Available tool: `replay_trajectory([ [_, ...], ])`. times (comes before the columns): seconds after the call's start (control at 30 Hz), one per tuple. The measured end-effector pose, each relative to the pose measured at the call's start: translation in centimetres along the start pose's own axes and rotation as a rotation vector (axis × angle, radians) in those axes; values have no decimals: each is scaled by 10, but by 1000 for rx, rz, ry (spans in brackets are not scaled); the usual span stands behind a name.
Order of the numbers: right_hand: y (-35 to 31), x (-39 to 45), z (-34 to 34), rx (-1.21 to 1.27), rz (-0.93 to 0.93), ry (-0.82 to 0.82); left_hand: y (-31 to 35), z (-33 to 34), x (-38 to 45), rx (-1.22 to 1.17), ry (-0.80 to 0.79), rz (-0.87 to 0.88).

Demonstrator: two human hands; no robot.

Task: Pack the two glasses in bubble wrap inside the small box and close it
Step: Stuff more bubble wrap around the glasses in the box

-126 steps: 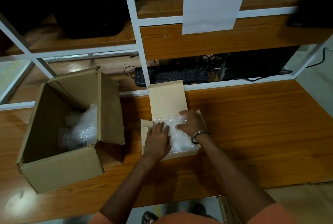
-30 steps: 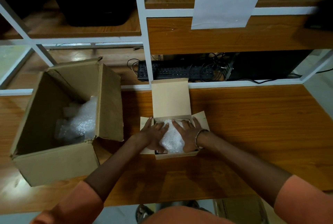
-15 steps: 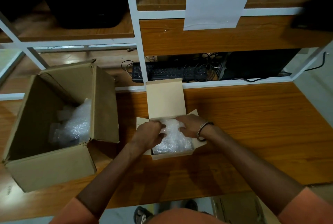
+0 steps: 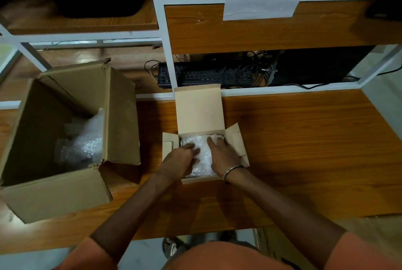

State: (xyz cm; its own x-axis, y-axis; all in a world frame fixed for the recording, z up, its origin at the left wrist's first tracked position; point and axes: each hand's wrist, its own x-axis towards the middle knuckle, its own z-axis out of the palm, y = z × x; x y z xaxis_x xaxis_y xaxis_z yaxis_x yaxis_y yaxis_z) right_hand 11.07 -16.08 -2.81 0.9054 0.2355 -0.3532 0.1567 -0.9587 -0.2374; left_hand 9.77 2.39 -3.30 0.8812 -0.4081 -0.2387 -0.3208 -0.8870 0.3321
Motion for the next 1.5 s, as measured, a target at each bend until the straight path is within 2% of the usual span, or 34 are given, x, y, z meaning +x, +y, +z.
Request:
replay_trajectory([
  [0.13, -2, 3, -3, -113, -70, -18, 2, -3, 1, 28, -9, -5],
  [0.27, 1, 15, -19, -63, -76, -114, 9, -3, -4, 13, 7, -42],
  [0.43, 10, 10, -33, 75, -70, -185, 20, 0, -16, 6, 113, -90],
  [0.5, 15, 4, -32, 143, -80, -89, 22, 2, -22, -8, 181, -125],
  [0.63, 20, -14, -13, 217, -169, 229, 24, 9, -31, -49, 432, -213],
  [0.73, 13, -23, 3, 139, -222, 381, 21, 16, -32, -10, 525, -253],
  [0.8, 9, -24, 11, 70, -274, 394, 18, 20, -30, 17, 515, -232],
  [0.93, 14, -20, 22, -39, -242, 205, 18, 30, -30, 82, 374, -158],
  [1.0, 14, -21, 28, -85, -211, 166, 19, 33, -32, 122, 303, -174],
  [1.17, 4, -13, 23, -34, -135, 52, 21, 37, -34, 196, 166, -205],
  [1.33, 4, 4, 12, -1, -119, -70, 19, 35, -29, 207, 118, -229],
  [1.5, 9, 8, -15, 90, -160, -189, 16, 22, -29, 54, 81, -197],
])
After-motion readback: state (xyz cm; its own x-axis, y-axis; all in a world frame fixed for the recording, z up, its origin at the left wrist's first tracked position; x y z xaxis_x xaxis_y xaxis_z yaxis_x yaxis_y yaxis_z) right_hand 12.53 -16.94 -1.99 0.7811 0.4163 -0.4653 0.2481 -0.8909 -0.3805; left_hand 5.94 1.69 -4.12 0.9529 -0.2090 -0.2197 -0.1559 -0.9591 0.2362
